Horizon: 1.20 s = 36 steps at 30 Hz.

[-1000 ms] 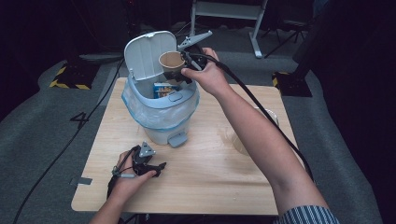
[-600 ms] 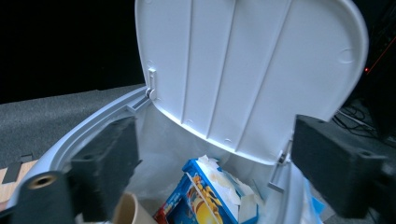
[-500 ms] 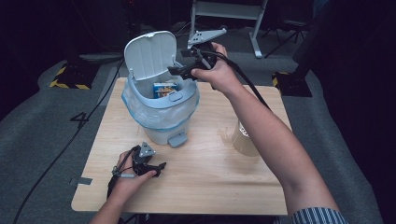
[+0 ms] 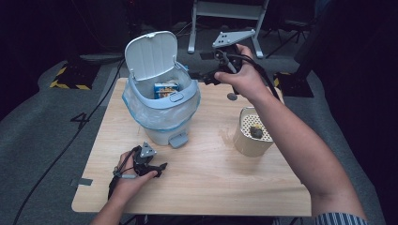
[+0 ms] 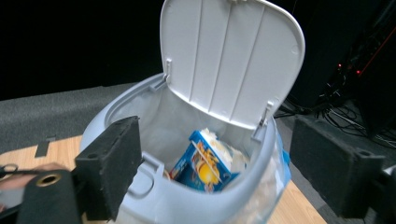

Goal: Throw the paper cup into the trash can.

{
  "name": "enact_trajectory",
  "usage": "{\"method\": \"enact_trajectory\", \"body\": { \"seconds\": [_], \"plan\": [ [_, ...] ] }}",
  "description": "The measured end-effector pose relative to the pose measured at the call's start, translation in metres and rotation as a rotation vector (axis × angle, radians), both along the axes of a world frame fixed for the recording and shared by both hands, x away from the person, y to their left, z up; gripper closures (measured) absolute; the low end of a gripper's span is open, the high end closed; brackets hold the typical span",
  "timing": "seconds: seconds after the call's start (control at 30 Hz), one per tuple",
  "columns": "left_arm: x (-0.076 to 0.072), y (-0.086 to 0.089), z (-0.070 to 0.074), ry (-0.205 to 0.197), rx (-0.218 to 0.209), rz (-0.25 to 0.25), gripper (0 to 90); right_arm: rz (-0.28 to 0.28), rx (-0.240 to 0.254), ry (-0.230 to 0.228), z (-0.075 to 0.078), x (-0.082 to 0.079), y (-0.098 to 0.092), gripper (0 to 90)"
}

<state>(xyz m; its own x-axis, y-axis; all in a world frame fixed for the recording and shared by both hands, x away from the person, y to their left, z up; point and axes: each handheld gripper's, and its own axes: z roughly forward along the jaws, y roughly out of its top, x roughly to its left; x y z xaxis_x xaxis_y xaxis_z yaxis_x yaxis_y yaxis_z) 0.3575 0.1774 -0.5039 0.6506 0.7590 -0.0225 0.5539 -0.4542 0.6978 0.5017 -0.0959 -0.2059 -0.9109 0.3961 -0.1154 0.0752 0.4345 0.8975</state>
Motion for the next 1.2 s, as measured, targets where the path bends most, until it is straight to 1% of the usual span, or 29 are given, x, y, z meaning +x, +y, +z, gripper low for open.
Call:
{"method": "enact_trajectory", "body": {
  "seconds": [0.03, 0.07, 0.1, 0.13, 0.17, 0.2, 0.27, 0.3, 0.37, 0.4, 0.43, 0.53, 0.6, 0.63, 0.67, 0.77, 0.87, 1.1, 1.2],
  "plan": [
    [0.0, 0.0, 0.0, 0.0, 0.0, 0.0, 22.2, -0.001, -0.003, 0.001, 0.001, -0.002, -0.004, 18.5],
    [0.0, 0.0, 0.0, 0.0, 0.0, 0.0, 22.2, -0.001, -0.003, 0.001, 0.001, -0.002, -0.004, 18.5],
    [0.0, 0.0, 0.0, 0.0, 0.0, 0.0, 22.2, -0.002, 0.0, 0.001, 0.002, -0.006, -0.011, 18.7],
    [0.0, 0.0, 0.0, 0.0, 0.0, 0.0, 22.2, -0.002, 0.0, 0.001, 0.002, -0.006, -0.011, 18.7],
    [0.0, 0.0, 0.0, 0.001, -0.002, 0.001, 22.2, -0.007, -0.002, 0.002, 0.002, -0.008, -0.016, 18.8],
    [0.0, 0.0, 0.0, 0.002, -0.005, 0.002, 22.2, -0.016, 0.0, 0.002, 0.002, -0.013, -0.026, 18.9],
    [0.0, 0.0, 0.0, 0.003, -0.006, -0.001, 22.3, -0.019, 0.001, 0.004, 0.002, -0.014, -0.029, 19.1],
    [0.0, 0.001, 0.0, 0.0, -0.003, -0.004, 22.3, -0.032, 0.003, 0.004, 0.0, -0.019, -0.039, 20.2],
    [0.0, 0.002, 0.0, 0.001, -0.001, 0.007, 22.2, -0.05, 0.003, 0.001, -0.002, -0.023, -0.048, 22.3],
    [0.0, 0.002, 0.0, 0.001, -0.001, 0.007, 22.2, -0.05, 0.003, 0.001, -0.002, -0.023, -0.048, 22.3],
    [0.0, 0.004, 0.0, -0.002, -0.003, 0.018, 22.2, -0.063, 0.022, 0.007, -0.004, -0.028, -0.059, 22.6],
    [-0.001, 0.006, 0.0, 0.0, -0.004, 0.032, 22.2, -0.076, 0.035, 0.02, -0.008, -0.032, -0.074, 22.6],
    [0.0, 0.008, 0.0, -0.002, -0.002, 0.033, 22.2, -0.086, 0.039, 0.032, -0.011, -0.033, -0.085, 22.4],
    [0.0, 0.009, 0.0, -0.001, -0.001, 0.031, 22.2, -0.092, 0.034, 0.038, -0.012, -0.034, -0.089, 22.2],
    [0.0, 0.009, 0.0, -0.001, -0.001, 0.031, 22.2, -0.092, 0.034, 0.038, -0.012, -0.034, -0.089, 22.2],
    [0.001, 0.009, 0.0, -0.002, -0.002, 0.032, 21.9, -0.115, 0.018, 0.056, -0.018, -0.035, -0.106, 22.2],
    [0.002, 0.01, 0.0, -0.001, -0.004, 0.026, 21.9, -0.134, 0.016, 0.064, -0.024, -0.037, -0.12, 22.1],
    [0.002, 0.011, 0.0, 0.003, -0.002, 0.026, 21.8, -0.175, 0.023, 0.098, -0.039, -0.048, -0.155, 21.4],
    [0.002, 0.011, 0.0, 0.004, -0.002, 0.028, 21.7, -0.185, 0.042, 0.116, -0.046, -0.053, -0.169, 21.2]
  ]
}}
